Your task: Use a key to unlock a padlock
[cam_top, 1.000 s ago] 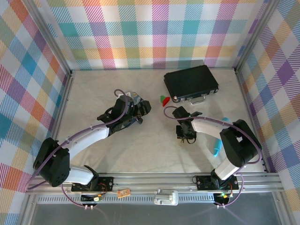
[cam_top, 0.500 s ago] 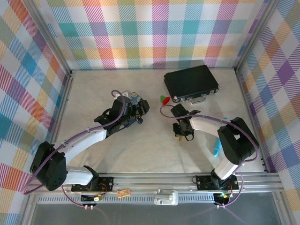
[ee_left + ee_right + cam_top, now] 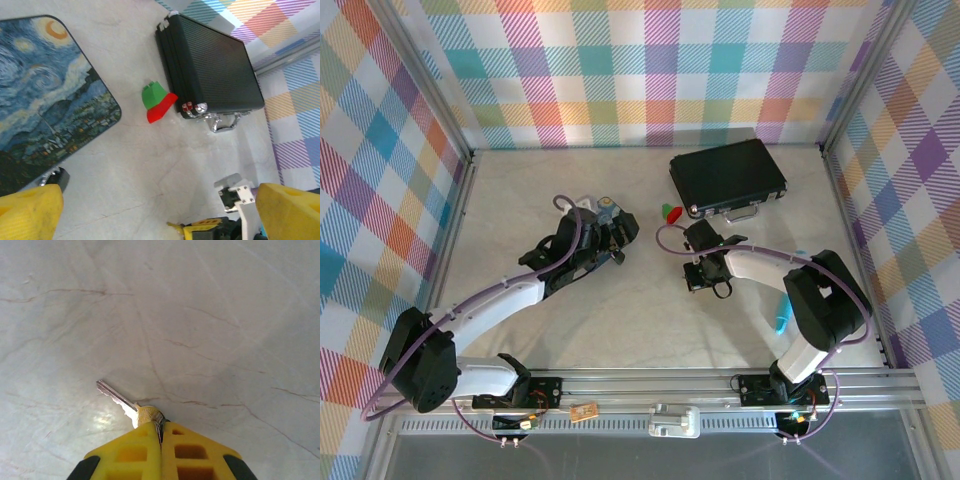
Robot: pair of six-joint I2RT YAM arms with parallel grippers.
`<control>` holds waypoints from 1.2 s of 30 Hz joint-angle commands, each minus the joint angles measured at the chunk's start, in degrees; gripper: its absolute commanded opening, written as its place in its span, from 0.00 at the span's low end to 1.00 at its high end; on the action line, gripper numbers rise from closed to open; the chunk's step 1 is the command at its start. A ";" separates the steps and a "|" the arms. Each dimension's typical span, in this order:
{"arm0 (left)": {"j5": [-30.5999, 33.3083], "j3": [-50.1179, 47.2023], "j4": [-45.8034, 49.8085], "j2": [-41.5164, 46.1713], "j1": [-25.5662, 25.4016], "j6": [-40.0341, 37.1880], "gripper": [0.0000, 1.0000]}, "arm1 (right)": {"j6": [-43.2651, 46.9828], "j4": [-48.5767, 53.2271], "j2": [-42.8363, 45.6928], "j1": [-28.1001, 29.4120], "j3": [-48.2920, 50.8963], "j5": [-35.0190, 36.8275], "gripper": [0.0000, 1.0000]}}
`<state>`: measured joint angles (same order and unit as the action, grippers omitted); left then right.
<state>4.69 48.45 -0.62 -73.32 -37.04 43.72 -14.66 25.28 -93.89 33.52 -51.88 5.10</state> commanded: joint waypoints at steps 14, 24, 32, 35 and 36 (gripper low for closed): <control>-1.25 -3.07 -16.42 -6.20 -6.52 15.36 0.86 | -12.09 -8.32 14.26 -2.92 4.06 -12.49 0.00; -5.31 2.58 -17.01 -13.65 -7.52 12.58 0.68 | -12.83 -13.59 17.31 -2.93 3.57 -14.92 0.00; -8.37 5.81 -19.21 -18.98 -8.08 13.03 0.58 | -13.11 -13.78 17.81 -2.93 2.14 -16.09 0.00; -9.02 6.52 -19.89 -20.13 -8.39 13.40 0.57 | -13.41 -14.31 18.07 -2.93 1.91 -16.16 0.00; -9.16 6.70 -20.09 -20.56 -8.52 13.52 0.55 | -13.35 -14.39 18.20 -2.93 1.77 -16.22 0.00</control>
<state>-2.94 53.10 -18.39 -92.95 -44.66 57.34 -27.27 12.51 -77.19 30.48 -48.45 -9.76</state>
